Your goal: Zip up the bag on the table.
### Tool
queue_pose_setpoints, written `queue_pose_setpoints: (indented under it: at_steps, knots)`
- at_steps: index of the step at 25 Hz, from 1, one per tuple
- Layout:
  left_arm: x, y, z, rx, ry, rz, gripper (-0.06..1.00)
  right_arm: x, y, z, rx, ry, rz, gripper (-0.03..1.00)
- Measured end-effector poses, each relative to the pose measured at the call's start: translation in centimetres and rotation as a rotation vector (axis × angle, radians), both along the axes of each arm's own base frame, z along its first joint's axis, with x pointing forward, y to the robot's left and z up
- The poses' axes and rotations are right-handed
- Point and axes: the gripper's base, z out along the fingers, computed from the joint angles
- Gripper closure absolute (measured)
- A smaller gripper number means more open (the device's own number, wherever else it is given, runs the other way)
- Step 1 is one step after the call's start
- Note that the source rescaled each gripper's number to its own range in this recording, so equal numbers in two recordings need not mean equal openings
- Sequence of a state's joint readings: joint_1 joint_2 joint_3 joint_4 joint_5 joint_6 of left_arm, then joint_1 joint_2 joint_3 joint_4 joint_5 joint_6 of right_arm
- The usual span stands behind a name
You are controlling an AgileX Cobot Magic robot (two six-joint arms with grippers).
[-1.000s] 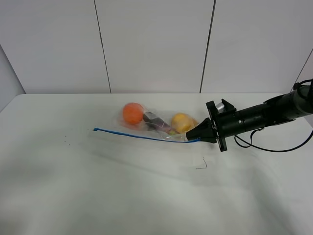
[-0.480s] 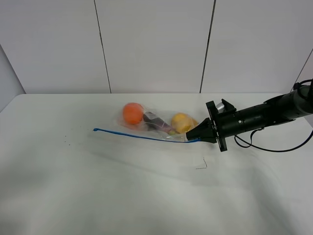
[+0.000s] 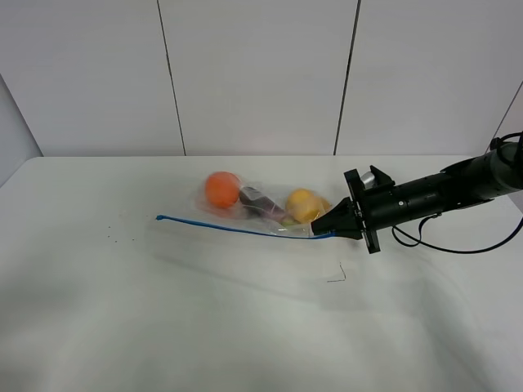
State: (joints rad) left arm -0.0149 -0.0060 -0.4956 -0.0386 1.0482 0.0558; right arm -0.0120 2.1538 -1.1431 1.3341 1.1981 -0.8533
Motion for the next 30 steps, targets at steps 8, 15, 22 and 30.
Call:
queue_pose_setpoints:
  at_steps: [8,15,22,30]
  knots:
    - [0.0,0.0,0.0,0.000,0.000,0.000,-0.02,-0.2,0.0,-0.1,-0.013,0.025,0.009,0.86]
    - [0.0,0.0,-0.1,-0.001,0.005,0.000,-0.02,-0.3,-0.4,0.6,-0.098,-0.002,0.020,0.04]
    - [0.0,0.0,-0.1,-0.002,0.005,0.002,-0.02,0.5,-1.6,6.4,-0.320,-0.161,0.049,-0.03]
    - [0.0,0.0,-0.1,-0.002,0.005,0.002,-0.02,2.8,-4.5,13.6,-0.718,-0.239,0.025,-0.03]
